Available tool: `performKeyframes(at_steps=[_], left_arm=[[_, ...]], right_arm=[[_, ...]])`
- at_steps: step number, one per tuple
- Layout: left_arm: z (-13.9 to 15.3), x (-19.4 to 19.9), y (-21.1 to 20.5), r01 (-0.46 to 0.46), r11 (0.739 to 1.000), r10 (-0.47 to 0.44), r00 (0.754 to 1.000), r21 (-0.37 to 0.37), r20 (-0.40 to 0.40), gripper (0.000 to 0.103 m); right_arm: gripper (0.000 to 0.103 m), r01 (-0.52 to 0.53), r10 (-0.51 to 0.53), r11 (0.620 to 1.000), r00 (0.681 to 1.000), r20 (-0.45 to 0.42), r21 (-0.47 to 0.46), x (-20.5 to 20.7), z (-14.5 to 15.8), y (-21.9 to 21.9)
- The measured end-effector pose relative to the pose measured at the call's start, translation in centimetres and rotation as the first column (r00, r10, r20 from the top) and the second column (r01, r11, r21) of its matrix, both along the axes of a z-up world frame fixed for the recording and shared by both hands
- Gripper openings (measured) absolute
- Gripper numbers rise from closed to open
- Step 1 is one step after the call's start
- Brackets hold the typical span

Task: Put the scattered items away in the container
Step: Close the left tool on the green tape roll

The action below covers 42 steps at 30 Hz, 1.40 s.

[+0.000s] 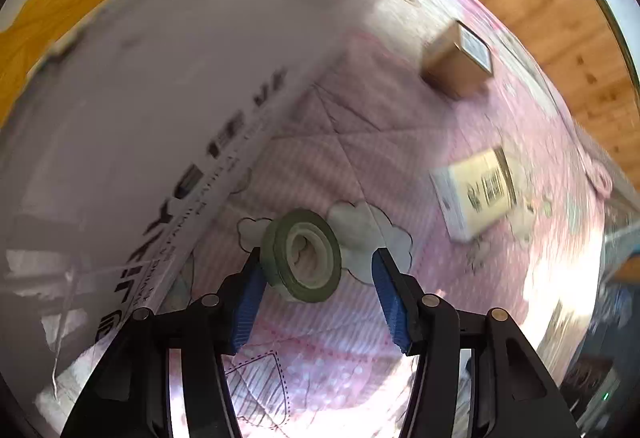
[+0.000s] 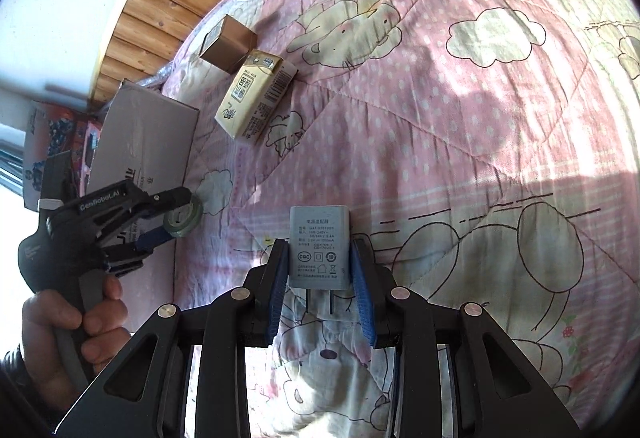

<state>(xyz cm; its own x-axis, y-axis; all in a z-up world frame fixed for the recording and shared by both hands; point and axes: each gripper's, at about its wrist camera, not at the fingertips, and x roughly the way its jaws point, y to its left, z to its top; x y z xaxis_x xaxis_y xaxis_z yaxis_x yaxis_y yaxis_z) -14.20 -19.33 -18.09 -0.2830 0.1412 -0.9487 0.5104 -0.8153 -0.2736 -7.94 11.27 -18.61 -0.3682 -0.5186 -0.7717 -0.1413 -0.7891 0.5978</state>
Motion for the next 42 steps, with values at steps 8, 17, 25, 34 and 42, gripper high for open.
performKeyframes(at_steps=[8,17,25,34,42], left_arm=[[0.3,-0.5,0.7,0.054,0.989,-0.059,0.998,-0.138,-0.028,0.019],[2.2,0.5,3.1,0.275,0.942,-0.291,0.955,-0.193,-0.059,0.011],[5.0,0.7,6.5,0.442,0.873,-0.466,0.881,-0.206,-0.082,0.011],[7.4,4.4,6.7,0.546,0.807,-0.574,0.815,-0.223,-0.079,0.011],[10.0,7.4,6.9,0.61,0.751,-0.647,0.757,-0.254,-0.096,0.011]], right_arm=[[0.033,0.019,-0.019,0.999,1.0,0.012,-0.042,0.0,-0.3,0.4],[0.032,0.04,-0.04,0.999,0.999,0.022,-0.014,0.9,1.3,-0.5],[0.032,0.042,-0.043,0.998,0.999,0.031,0.037,2.6,3.2,-1.8],[0.032,0.041,-0.043,0.997,0.999,0.025,0.065,4.9,5.5,-4.1],[0.033,0.017,-0.019,0.994,1.0,0.017,0.108,7.1,7.7,-6.5]])
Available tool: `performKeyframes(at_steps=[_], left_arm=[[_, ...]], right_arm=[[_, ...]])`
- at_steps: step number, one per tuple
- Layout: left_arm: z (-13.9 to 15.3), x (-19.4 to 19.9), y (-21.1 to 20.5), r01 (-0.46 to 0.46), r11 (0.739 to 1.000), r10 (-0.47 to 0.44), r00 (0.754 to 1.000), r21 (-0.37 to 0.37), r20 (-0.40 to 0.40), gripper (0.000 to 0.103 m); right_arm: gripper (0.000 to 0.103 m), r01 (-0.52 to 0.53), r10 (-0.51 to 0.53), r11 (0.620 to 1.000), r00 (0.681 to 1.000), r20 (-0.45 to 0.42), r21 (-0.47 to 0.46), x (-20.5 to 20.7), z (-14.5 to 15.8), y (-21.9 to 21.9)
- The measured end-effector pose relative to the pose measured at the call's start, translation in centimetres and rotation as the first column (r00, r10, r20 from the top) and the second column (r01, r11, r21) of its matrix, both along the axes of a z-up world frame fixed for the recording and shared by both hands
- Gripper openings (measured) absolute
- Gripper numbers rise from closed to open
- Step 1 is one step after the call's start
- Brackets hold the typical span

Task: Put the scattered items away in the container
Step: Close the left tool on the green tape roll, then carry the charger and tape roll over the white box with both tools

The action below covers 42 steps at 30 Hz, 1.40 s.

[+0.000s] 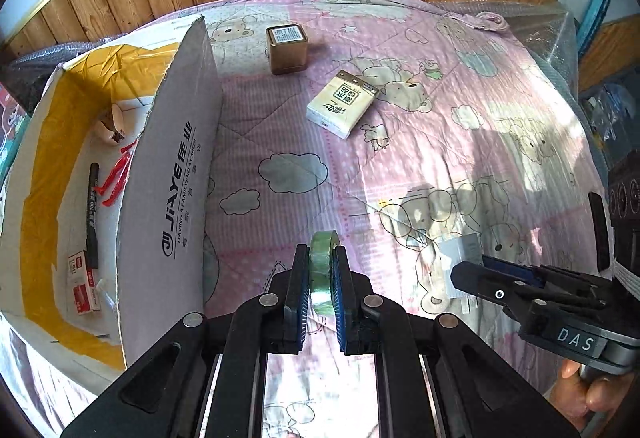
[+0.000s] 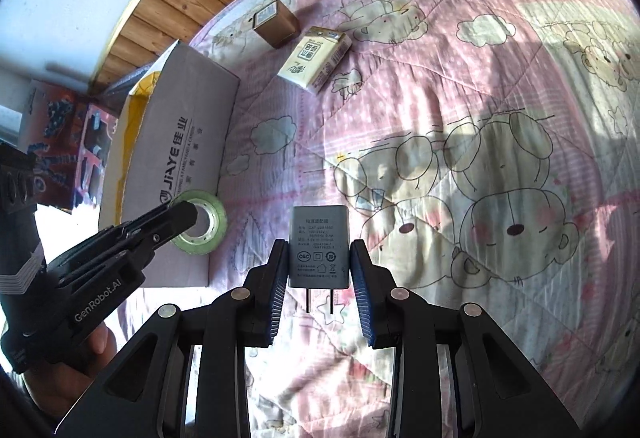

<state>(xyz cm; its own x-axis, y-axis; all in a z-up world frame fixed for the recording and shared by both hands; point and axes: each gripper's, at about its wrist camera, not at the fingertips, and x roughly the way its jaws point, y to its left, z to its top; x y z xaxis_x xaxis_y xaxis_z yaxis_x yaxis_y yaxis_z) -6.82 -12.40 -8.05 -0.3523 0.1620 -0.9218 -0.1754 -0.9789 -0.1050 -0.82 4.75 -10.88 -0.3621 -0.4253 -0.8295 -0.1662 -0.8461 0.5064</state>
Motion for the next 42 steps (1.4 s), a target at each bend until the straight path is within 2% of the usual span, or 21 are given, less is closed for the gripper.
performKeyframes(at_steps=[6,16,29,42], left_arm=[[1.8,1.8,-0.5,0.024,0.999,-0.023,0.999,0.033,-0.028,0.011],[4.8,4.4,-2.5,0.013,0.996,-0.006,0.997,0.092,-0.078,0.011],[7.9,7.6,-7.1,-0.041,0.99,0.06,0.989,0.136,-0.138,0.011],[8.6,10.6,-13.1,-0.142,0.975,0.166,0.976,0.171,-0.138,0.011]], right_arm=[[0.033,-0.034,0.034,0.999,0.999,-0.014,0.03,1.2,1.7,-2.1],[0.033,-0.115,0.12,0.99,0.991,-0.061,0.078,2.4,5.3,-5.7],[0.033,-0.225,0.236,0.969,0.966,-0.107,0.105,3.4,8.2,-11.6],[0.033,-0.301,0.318,0.946,0.936,-0.152,0.123,3.1,10.4,-15.7]])
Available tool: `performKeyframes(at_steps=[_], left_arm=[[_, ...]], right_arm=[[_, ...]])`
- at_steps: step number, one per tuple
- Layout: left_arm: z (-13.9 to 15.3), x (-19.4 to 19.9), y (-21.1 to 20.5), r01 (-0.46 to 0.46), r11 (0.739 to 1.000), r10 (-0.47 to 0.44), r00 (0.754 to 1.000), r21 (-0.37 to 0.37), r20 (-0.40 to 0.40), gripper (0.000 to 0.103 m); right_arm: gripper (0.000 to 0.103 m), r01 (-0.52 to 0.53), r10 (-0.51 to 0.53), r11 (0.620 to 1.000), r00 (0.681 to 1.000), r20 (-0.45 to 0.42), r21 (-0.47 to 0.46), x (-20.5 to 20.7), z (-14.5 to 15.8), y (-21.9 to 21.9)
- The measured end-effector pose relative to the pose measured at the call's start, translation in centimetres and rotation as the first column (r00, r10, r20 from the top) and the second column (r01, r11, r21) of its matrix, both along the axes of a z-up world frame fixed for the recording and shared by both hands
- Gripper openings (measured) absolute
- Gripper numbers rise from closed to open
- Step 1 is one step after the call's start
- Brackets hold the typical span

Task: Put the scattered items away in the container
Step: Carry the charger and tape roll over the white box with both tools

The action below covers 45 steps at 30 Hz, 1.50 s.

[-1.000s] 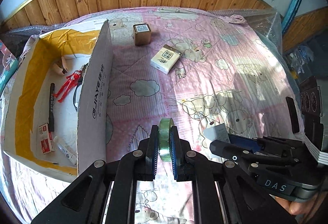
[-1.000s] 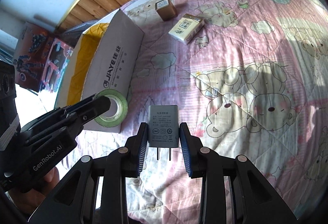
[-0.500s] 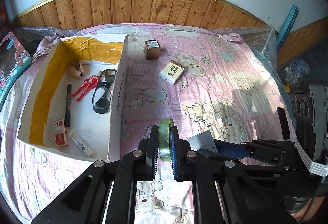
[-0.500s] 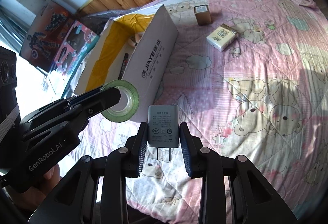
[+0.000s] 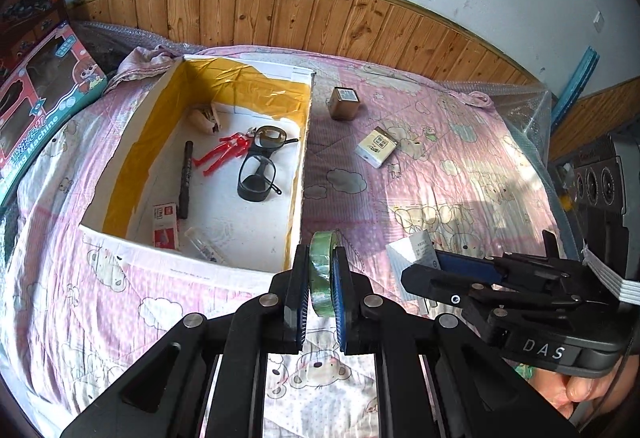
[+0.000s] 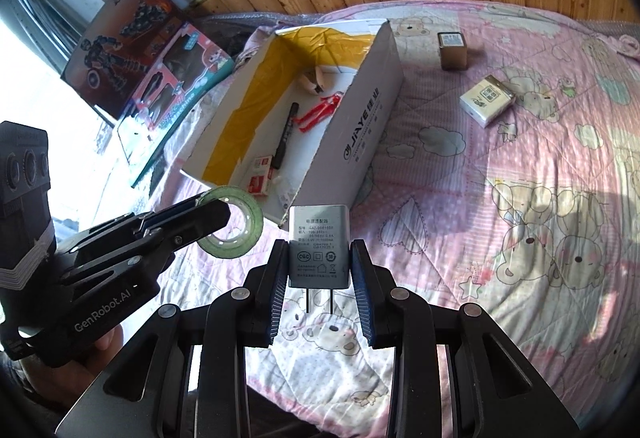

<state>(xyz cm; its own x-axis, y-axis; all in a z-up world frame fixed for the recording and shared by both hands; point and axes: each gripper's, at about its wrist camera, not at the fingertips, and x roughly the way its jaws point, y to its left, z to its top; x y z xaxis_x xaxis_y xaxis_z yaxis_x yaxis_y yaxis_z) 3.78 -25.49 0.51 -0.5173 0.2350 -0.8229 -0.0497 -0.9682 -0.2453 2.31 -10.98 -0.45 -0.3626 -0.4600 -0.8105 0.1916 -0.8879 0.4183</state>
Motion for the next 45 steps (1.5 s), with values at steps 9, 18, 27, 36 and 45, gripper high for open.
performKeyframes(at_steps=[9,18,27,36,45], left_arm=[[0.3,0.4,-3.6,-0.085,0.996,0.084,0.996,0.04,0.007,0.011],[1.0,-0.7,-6.7,-0.143,0.987,0.143,0.99,0.067,0.008,0.011],[1.3,-3.4,-9.1,-0.171,0.982,0.17,0.985,0.079,0.012,0.011],[-0.1,-6.8,-9.9,-0.172,0.979,0.165,0.984,0.109,0.072,0.011],[-1.2,-10.5,-10.1,-0.167,0.979,0.153,0.981,0.116,0.12,0.011]], right_arm=[[0.033,-0.061,0.061,0.998,0.997,-0.041,0.001,-1.1,1.5,-2.8],[0.033,-0.118,0.118,0.993,0.99,-0.073,0.003,-2.4,2.3,-5.3],[0.033,-0.155,0.156,0.988,0.984,-0.088,0.022,-4.0,2.3,-7.1],[0.033,-0.166,0.169,0.985,0.982,-0.083,0.046,-5.7,1.7,-7.9],[0.033,-0.177,0.182,0.982,0.981,-0.069,0.071,-8.0,0.7,-8.5]])
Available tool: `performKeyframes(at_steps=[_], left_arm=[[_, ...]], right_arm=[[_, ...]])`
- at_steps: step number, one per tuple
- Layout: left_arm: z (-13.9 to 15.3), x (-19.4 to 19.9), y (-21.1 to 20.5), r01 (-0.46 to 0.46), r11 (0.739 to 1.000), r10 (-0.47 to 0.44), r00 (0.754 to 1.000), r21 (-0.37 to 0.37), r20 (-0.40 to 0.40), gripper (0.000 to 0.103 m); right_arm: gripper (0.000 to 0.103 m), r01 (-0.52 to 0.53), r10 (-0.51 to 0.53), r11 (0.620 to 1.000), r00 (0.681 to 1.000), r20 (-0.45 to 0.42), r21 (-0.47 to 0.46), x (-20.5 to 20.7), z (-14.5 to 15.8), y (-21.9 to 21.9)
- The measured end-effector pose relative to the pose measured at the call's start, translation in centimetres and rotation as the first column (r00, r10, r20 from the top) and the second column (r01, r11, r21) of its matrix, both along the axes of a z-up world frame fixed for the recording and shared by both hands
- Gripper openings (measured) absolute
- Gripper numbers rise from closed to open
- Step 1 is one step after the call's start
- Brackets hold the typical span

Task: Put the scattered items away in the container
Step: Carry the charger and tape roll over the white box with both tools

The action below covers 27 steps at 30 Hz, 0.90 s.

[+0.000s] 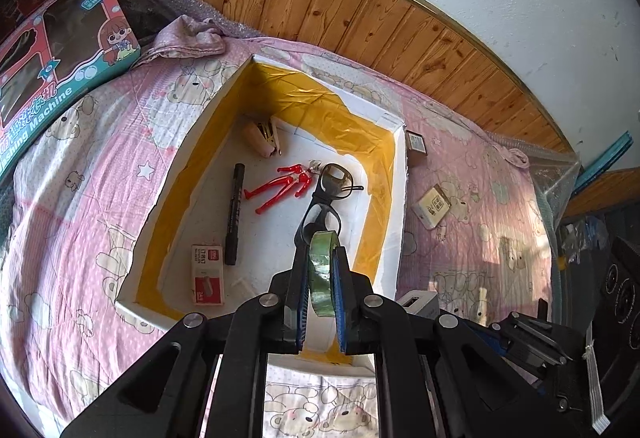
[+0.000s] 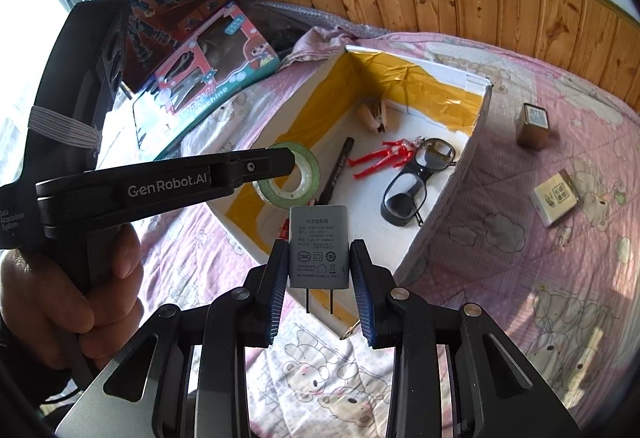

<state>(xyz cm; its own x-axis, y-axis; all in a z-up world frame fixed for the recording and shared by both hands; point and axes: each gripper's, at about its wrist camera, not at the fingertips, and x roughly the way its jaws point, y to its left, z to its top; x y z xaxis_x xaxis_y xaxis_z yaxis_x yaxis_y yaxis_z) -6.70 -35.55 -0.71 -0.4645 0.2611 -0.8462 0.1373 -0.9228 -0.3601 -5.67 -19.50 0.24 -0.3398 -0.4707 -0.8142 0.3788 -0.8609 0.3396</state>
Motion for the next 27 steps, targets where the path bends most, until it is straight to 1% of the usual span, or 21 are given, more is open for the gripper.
performKeyframes(at_steps=[8,12,17,22,27], left_arm=[[-2.1,-2.8,-0.3,-0.013,1.0,0.012,0.998,0.007,0.063,0.011],[-3.5,-3.9,-0.4,-0.017,1.0,0.019,0.995,-0.015,0.1,0.011],[-5.4,-5.0,0.0,-0.001,0.999,0.008,0.989,-0.047,0.147,0.011],[-6.6,-5.9,0.0,-0.004,0.998,0.016,0.985,-0.068,0.174,0.011],[-7.4,-6.5,-0.3,-0.006,0.997,0.019,0.981,-0.071,0.192,0.011]], right_arm=[[0.033,-0.026,0.025,0.999,0.999,0.027,0.034,-1.5,-1.8,-0.7],[0.033,-0.052,0.051,0.998,0.998,0.037,0.044,-2.1,-2.4,-1.1],[0.033,-0.095,0.092,0.992,0.995,0.038,0.078,-2.7,-3.2,-2.0],[0.033,-0.121,0.116,0.988,0.992,0.055,0.092,-3.6,-4.0,-2.4],[0.033,-0.14,0.134,0.984,0.989,0.067,0.105,-4.3,-4.5,-2.7]])
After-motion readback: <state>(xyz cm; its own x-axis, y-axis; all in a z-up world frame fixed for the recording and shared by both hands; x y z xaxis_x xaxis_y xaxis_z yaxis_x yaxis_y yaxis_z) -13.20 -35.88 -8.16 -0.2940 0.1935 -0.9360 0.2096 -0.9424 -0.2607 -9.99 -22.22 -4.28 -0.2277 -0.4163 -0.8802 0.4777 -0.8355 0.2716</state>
